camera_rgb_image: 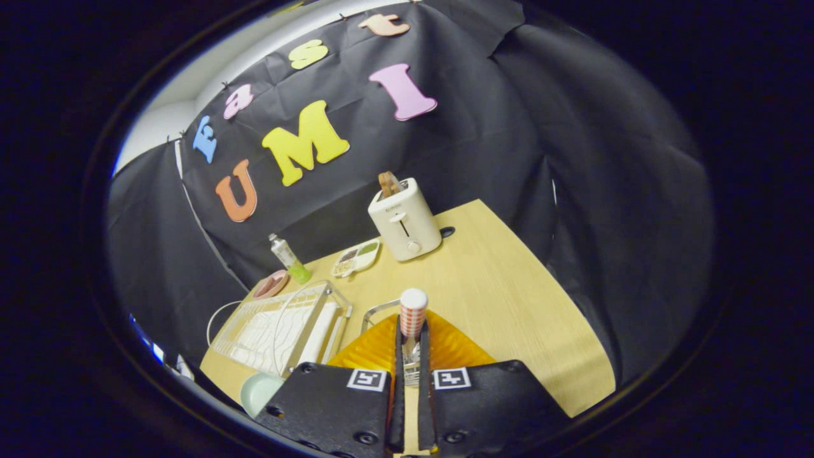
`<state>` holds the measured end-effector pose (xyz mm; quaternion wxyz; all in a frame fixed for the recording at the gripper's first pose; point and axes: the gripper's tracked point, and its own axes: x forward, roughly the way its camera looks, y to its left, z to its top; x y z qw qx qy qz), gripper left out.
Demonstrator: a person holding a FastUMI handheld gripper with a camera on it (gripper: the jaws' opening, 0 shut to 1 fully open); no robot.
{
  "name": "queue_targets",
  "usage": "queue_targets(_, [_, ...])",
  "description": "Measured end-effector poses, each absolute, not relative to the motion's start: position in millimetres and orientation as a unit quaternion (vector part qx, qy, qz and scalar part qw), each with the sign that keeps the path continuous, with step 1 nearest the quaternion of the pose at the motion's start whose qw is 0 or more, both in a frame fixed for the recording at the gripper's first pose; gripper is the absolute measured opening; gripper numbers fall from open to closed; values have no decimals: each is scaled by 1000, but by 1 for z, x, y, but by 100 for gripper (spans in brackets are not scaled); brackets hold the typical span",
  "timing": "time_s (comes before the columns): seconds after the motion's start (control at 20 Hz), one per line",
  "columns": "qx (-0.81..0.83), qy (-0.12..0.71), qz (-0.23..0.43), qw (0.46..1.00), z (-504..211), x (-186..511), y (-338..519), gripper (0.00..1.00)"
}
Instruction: Take the plate from the dish rack, then take the spoon from the basket and place it into the plate.
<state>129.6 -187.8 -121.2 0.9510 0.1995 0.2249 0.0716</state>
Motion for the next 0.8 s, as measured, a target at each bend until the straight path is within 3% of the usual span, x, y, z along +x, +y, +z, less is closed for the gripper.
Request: queue_targets(0.8, [153,139,20,978,-29,61,-173,12])
